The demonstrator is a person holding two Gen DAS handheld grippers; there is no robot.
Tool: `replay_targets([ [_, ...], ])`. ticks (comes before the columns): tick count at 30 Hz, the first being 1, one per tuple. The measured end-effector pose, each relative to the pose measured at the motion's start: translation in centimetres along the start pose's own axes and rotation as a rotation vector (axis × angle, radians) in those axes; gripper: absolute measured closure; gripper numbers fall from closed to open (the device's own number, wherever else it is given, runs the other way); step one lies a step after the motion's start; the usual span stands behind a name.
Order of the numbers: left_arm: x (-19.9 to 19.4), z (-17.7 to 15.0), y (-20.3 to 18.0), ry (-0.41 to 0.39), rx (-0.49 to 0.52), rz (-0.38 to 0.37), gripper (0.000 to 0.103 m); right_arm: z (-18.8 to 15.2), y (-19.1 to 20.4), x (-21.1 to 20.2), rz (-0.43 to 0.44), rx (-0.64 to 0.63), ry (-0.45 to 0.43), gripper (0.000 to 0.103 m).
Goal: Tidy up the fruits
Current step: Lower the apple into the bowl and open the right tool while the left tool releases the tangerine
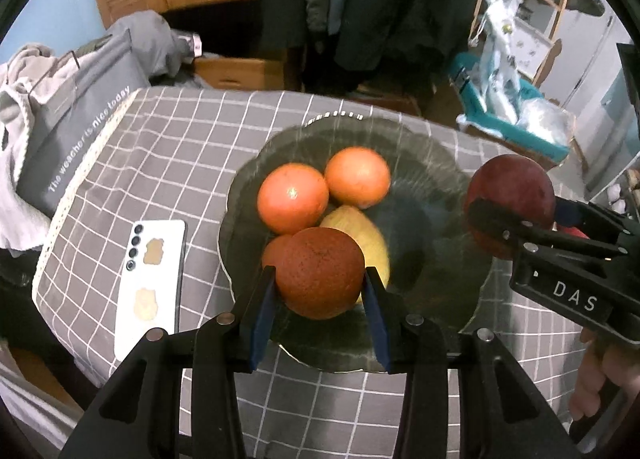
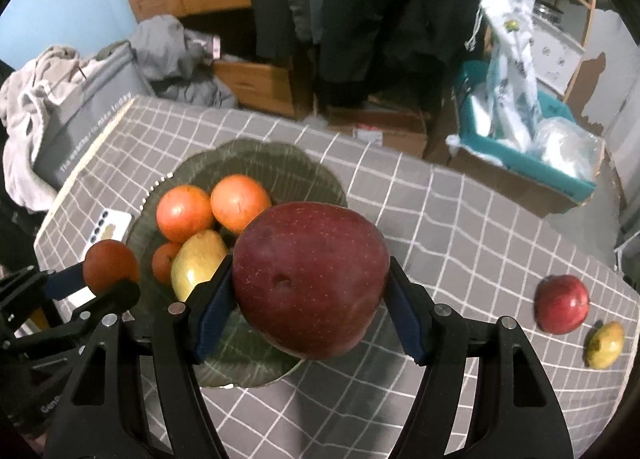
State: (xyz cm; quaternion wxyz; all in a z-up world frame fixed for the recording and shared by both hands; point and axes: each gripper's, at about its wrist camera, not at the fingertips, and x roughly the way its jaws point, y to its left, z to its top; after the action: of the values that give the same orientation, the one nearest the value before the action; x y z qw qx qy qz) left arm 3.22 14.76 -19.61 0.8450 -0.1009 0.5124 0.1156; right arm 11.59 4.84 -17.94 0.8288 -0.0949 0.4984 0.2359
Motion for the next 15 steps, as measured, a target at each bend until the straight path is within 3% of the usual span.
replay_targets([
  [13, 2.6, -0.6, 0.8, 0.086, -0.032, 0.007, 0.059, -0.5, 0.7, 2.5, 0.04, 0.0, 0.056, 0.032],
  [14, 2.6, -0.6, 0.8, 0.089, -0.032, 0.008, 0.056, -0.5, 0.7, 2.5, 0.042, 0.002, 0.056, 0.032],
  [15, 2.5, -0.5, 0.7, 0.085, -0.032, 0.01, 0.045, -0.5, 0.7, 2.5, 0.044, 0.005, 0.056, 0.032],
])
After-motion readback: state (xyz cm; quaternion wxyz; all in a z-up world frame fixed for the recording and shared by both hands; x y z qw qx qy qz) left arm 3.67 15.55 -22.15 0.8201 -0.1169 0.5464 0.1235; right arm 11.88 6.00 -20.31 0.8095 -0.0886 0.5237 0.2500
